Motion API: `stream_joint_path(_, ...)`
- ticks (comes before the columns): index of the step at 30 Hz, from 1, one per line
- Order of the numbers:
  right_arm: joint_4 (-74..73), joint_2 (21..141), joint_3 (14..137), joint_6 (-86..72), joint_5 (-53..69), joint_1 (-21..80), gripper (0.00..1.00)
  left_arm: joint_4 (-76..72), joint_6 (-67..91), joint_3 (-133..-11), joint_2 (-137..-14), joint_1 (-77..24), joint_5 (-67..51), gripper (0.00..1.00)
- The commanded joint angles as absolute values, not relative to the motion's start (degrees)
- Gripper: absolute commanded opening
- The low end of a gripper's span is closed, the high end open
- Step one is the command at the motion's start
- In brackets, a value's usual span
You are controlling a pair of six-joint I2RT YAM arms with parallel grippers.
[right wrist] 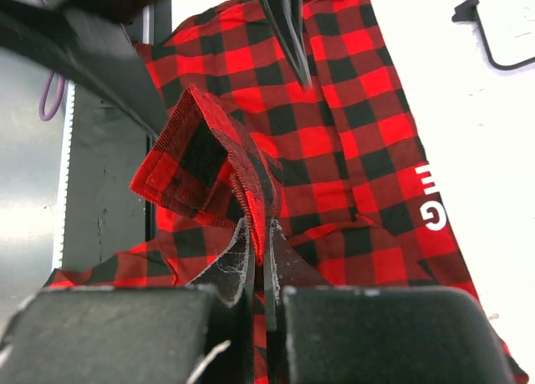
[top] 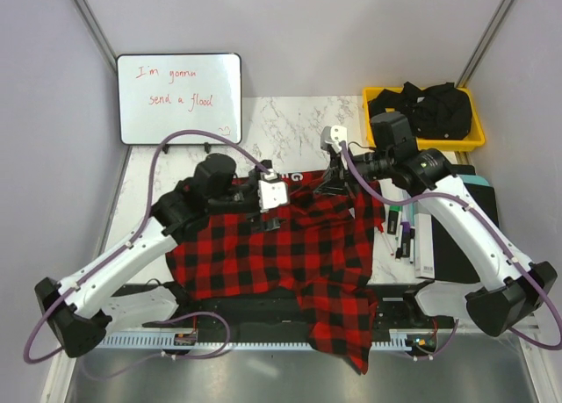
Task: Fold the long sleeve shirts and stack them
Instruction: Fold the shirt
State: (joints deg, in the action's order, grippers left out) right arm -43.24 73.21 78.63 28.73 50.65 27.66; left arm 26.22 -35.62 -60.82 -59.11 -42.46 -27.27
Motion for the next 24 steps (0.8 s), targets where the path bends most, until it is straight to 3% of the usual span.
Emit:
stream_joint_path(1,-40.6,71.3,78.1,29.0,51.9,29.0,0.0,21.5,-31.6,-64.9,-62.0,-48.4,-17.1,0.99)
stream_joint_path(3,-40.6,71.0,77.9,29.0,51.9,30.1,0.0,21.0,-30.8,-66.1,-63.1,-50.4,-14.2,0.96)
stream_joint_path(6,-40.6,70.7,77.0,29.3,51.4,31.2,0.0,20.8,-29.3,-67.7,-64.7,-51.1,-13.3,0.78)
stream_joint_path(9,-40.6,70.1,76.3,29.7,50.3,32.4,0.0,21.0,-29.0,-68.6,-65.2,-51.8,-12.9,0.71)
stream_joint_path(11,-40.7,70.0,76.2,29.7,50.1,32.8,0.0,21.4,-28.8,-68.8,-65.0,-51.9,-13.7,0.61)
stream_joint_path(12,-40.5,70.0,76.3,29.7,49.9,33.0,0.0,22.1,-29.2,-69.3,-65.0,-52.2,-14.3,0.36)
stream_joint_path(14,-40.3,69.9,76.6,29.1,49.9,33.3,0.01,24.8,-29.4,-70.0,-64.8,-52.7,-14.5,0.07)
stream_joint_path(16,-40.2,69.7,78.0,27.4,49.8,33.2,0.11,28.8,-29.9,-70.6,-64.4,-52.8,-15.1,0.02)
stream_joint_path(17,-40.2,69.3,78.7,27.2,49.6,33.3,0.27,30.1,-30.0,-70.6,-63.6,-52.8,-15.9,0.02)
stream_joint_path(19,-39.9,68.5,80.2,26.5,46.9,33.3,0.46,32.5,-30.7,-69.3,-61.8,-52.9,-17.0,0.02)
stream_joint_path(20,-39.8,67.4,80.5,25.9,46.1,32.6,0.68,33.7,-32.0,-68.3,-60.5,-52.8,-18.2,0.02)
stream_joint_path(22,-38.9,66.5,81.4,24.0,44.6,30.8,0.78,34.4,-33.0,-65.0,-56.5,-52.8,-18.5,0.02)
stream_joint_path(24,-38.8,66.6,82.2,22.2,45.7,24.5,0.78,35.6,-33.5,-63.1,-53.4,-52.7,-17.3,0.02)
